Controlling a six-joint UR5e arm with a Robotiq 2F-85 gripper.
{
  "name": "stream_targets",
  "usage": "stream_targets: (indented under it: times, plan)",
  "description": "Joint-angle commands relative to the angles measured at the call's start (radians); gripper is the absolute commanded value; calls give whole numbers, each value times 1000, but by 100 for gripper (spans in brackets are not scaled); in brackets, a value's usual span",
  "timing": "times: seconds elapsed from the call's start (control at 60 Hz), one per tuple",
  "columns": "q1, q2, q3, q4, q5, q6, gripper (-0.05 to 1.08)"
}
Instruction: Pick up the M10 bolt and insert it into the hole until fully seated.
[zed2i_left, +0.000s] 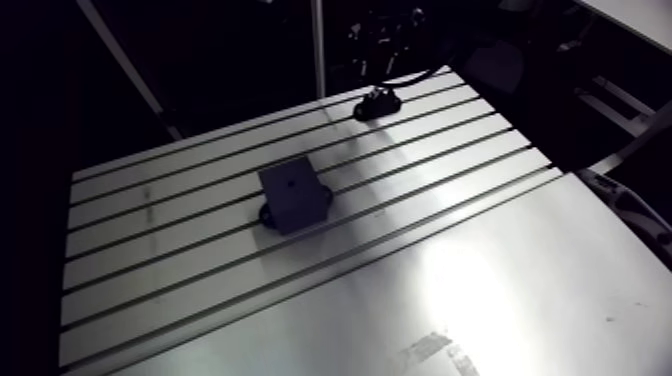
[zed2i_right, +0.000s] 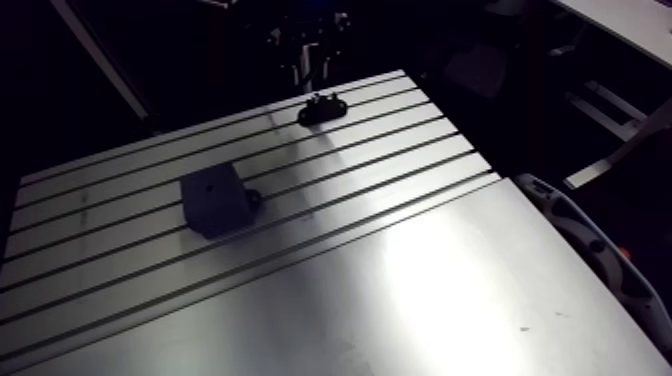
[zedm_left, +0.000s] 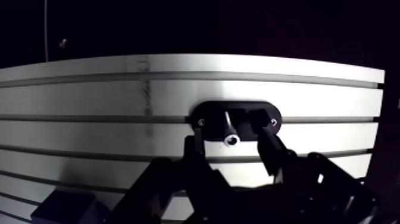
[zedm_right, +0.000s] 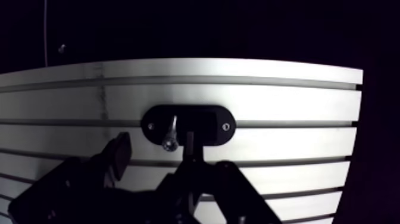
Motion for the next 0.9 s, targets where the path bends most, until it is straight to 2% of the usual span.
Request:
stream_targets:
  times: [0.017,0.133,0.167,0.9]
  plan:
    - [-3,0,10,0,0,2,45]
    - [-3,0,18,-2,-1,3,46]
    - [-3,0,23,-2,-7,13,47]
    - [-3,12,23,-22,-15,19,49]
